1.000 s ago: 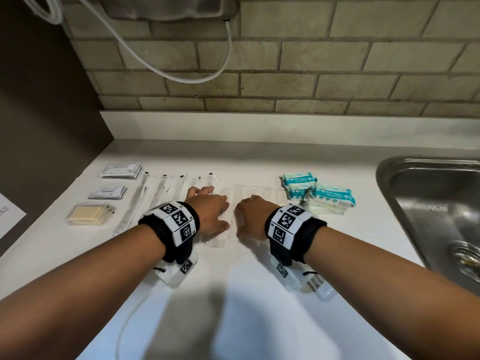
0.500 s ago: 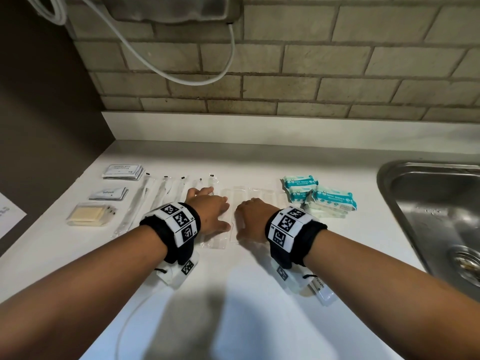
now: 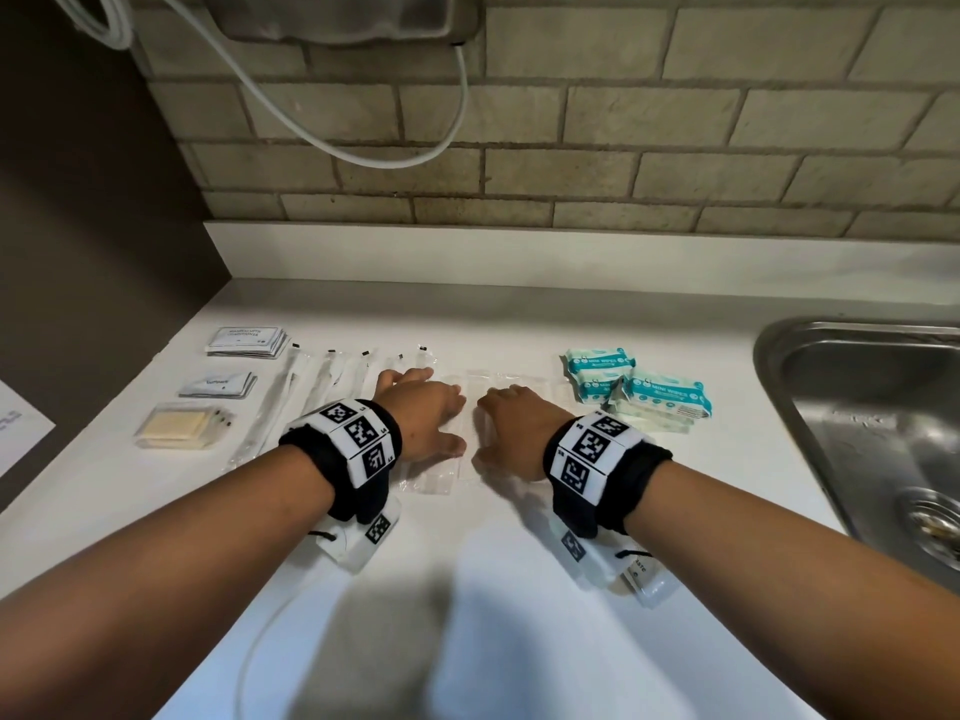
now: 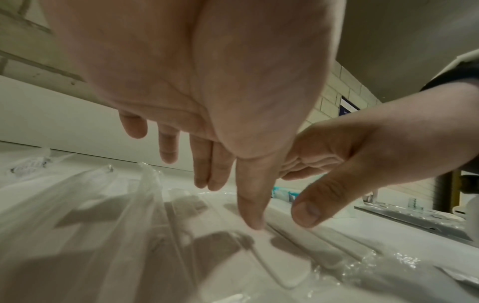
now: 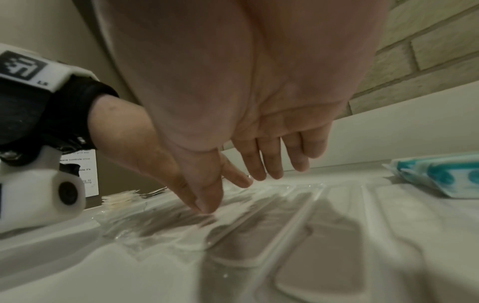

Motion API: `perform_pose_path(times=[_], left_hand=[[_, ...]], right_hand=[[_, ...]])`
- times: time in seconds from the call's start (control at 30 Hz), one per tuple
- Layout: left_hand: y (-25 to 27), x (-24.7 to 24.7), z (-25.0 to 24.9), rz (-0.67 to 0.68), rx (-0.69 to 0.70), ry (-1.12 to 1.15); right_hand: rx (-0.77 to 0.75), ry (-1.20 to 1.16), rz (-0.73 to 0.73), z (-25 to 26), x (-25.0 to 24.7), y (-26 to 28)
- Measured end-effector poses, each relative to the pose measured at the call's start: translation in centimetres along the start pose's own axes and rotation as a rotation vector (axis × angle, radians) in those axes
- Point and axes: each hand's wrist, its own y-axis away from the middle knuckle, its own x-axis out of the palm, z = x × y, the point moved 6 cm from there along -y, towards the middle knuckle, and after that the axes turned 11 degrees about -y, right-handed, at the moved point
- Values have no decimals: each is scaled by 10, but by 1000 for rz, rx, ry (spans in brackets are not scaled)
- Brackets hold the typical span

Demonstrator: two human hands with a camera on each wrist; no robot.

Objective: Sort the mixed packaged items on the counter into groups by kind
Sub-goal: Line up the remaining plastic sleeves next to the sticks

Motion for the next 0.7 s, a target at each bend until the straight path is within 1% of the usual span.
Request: perform_pose_path(times=[0.07,0.2,0.43,0.6,0.7], left_hand=[[0,-4,-7,-18,25,18],[-2,0,-22,5,87,-18],[-3,2,-27,23,62,-3],[-3,-9,-30,-17,58,17],[-3,-18,-41,-54,89,41]], right_hand=[[11,13,-6,-6,-6,4],[73,94,68,-16,-7,13],[81,117,44,-13,-5,17],[92,68,12,-16,-12,21],[163,36,39,-27,-20,29]])
